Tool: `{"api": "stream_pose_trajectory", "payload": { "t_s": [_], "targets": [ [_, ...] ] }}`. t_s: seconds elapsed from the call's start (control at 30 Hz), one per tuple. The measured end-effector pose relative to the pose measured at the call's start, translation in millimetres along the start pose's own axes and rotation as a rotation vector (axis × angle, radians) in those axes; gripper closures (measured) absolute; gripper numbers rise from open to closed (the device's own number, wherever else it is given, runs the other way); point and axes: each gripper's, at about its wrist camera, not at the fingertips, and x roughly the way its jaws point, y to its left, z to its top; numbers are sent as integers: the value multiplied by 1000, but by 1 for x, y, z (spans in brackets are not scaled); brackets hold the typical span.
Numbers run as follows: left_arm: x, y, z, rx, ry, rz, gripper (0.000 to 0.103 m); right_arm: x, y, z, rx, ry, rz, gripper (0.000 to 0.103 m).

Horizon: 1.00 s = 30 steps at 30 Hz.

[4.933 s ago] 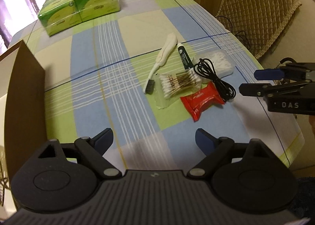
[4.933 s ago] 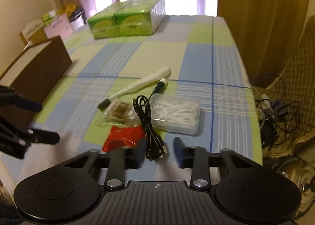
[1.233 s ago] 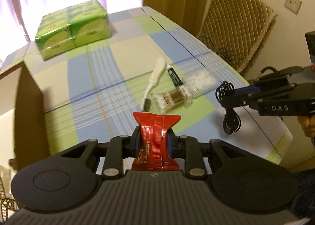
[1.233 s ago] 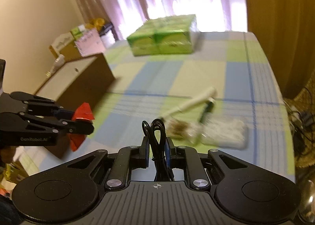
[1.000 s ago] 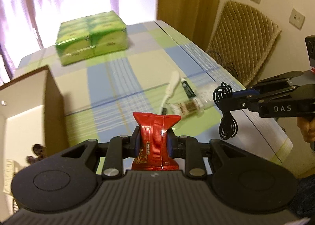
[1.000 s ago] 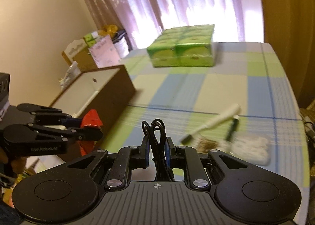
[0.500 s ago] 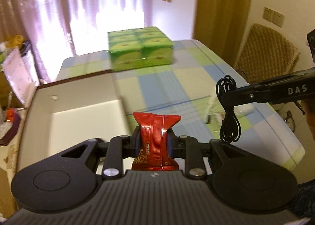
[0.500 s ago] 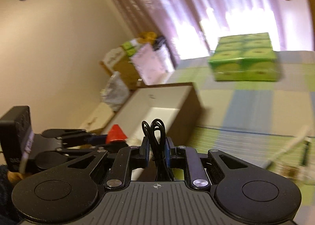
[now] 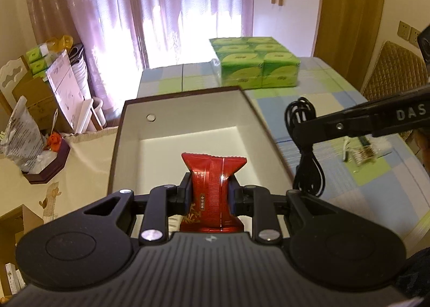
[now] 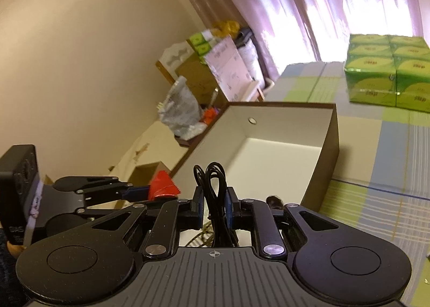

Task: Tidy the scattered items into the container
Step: 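Carry the red packet and black cable with both tools over the box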

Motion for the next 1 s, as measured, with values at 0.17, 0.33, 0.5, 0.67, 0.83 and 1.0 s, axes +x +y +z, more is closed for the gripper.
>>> {"api": "stream_pose_trajectory", "payload": {
  "t_s": [0.17,0.33,0.5,0.67,0.83,1.0],
  "targets": [
    [29,19,4,3,41,-33,82,35,-8,5,20,64,-65,85],
    [57,26,4,-12,78,-67,82,59,-15,0,13,118,-155,85],
    [79,28,-4,-66,120,-100,82,76,-18,-5,-6,153,-212,85],
    [103,35,-15,-155,179,-121,82,88,-19,-10,-28,184,-255,85],
    [119,40,-18,-185,228,-135,82,95,-22,-12,-30,212,-277,85],
    [134,33,-19,-159,280,-102,81,100,-25,-11,-20,227,-294,85]
  ]
}}
